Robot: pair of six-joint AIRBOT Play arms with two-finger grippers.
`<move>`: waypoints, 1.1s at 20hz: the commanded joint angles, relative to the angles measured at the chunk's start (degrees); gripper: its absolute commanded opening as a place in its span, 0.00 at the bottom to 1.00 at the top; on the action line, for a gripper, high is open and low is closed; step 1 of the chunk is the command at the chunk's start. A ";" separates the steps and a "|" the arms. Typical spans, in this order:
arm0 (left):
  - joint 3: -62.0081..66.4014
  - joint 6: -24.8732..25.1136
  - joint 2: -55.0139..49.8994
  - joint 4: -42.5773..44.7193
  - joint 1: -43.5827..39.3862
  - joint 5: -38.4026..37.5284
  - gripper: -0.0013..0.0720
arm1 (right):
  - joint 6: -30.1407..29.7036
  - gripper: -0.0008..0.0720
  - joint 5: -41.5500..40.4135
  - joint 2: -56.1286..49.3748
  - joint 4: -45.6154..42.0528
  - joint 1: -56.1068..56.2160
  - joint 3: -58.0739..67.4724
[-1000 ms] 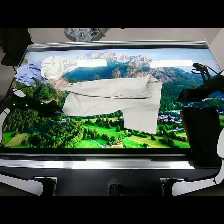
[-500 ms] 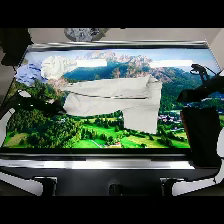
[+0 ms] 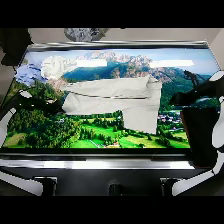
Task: Fold the shirts.
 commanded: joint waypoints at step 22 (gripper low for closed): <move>37.79 6.49 36.68 2.62 0.37 8.79 0.07 | -9.01 0.08 -32.83 43.32 -4.28 7.74 9.79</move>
